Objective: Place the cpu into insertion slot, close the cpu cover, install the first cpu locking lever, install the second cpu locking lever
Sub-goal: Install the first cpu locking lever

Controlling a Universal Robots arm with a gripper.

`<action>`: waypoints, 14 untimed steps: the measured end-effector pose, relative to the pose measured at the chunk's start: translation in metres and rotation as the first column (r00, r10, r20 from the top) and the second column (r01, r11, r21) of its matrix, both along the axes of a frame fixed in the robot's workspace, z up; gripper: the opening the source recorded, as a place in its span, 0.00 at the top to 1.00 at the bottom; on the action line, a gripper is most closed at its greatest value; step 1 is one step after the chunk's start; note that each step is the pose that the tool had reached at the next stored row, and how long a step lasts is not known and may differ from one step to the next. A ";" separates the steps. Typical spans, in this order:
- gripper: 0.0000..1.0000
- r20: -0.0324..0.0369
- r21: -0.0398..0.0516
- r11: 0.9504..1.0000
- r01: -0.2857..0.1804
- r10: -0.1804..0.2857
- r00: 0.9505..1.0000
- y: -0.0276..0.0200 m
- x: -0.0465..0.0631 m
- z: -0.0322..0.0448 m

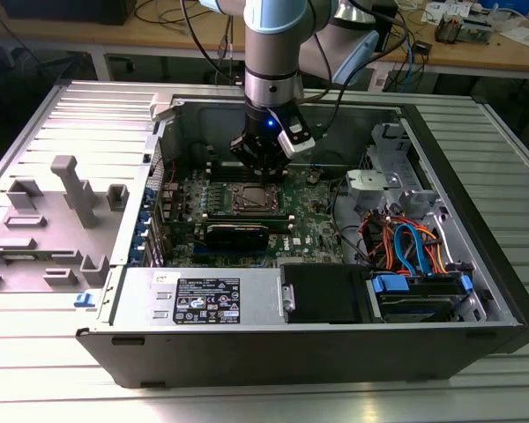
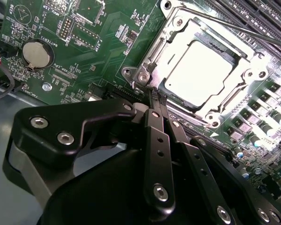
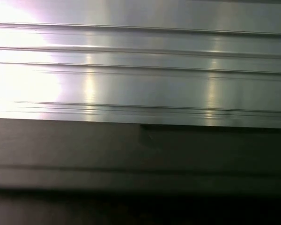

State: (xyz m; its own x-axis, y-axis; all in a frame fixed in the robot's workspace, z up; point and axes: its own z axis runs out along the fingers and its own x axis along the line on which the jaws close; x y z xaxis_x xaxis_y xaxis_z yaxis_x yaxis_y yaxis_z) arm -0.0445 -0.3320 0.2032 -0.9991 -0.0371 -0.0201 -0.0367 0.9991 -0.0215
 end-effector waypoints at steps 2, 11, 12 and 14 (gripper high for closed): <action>0.89 0.000 -0.001 1.000 0.000 0.000 1.000 -0.0001 0.000 -0.0009; 0.89 0.000 -0.001 1.000 0.000 0.000 1.000 0.0022 0.000 -0.0015; 0.89 0.000 -0.001 1.000 0.000 0.000 1.000 0.0026 0.000 -0.0015; 0.89 0.000 0.000 1.000 -0.001 0.001 1.000 0.0028 0.000 -0.0009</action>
